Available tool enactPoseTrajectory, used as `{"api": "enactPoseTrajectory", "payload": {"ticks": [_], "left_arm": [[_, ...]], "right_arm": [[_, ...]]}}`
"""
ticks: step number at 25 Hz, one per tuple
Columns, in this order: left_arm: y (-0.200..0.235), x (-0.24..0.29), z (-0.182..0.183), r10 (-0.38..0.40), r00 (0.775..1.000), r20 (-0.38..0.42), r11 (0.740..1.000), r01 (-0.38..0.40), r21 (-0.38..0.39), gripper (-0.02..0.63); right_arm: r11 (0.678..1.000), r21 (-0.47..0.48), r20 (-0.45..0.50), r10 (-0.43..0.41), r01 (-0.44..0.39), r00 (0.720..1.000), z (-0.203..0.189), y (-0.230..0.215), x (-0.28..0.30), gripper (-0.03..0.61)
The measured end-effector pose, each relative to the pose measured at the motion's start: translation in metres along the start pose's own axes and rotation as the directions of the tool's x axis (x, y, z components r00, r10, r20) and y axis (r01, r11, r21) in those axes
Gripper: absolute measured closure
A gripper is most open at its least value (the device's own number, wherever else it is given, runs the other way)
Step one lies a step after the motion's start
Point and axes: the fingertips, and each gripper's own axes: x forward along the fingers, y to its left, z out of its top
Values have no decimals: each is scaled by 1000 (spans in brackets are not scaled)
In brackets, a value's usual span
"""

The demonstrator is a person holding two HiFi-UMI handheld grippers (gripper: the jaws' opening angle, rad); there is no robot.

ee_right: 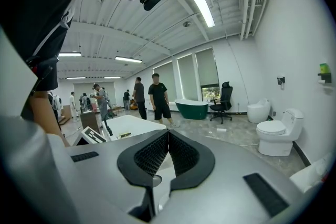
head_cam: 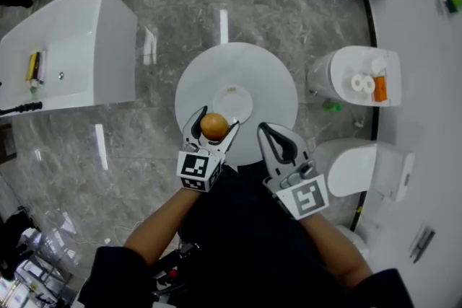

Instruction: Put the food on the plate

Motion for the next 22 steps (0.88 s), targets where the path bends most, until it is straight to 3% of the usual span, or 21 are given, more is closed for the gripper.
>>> {"api": "enactPoseTrajectory", "payload": {"ticks": [7,13,22], "left_arm": [[7,18,-22,10,999,-39,1000,-9,26,241],[11,32,-28,29,997,-72,999,-32,-38,241],[12,59,-53,13,993,-121,1000,-12,6,241]], "right_arm": [[1000,-9,1,-17,17,1000,1,-18,3,571],[1000,-9,-14,-8,8,1000,-2,-32,8,571],[999,-13,-28,40,-40,999,-4,-44,18,571]]}}
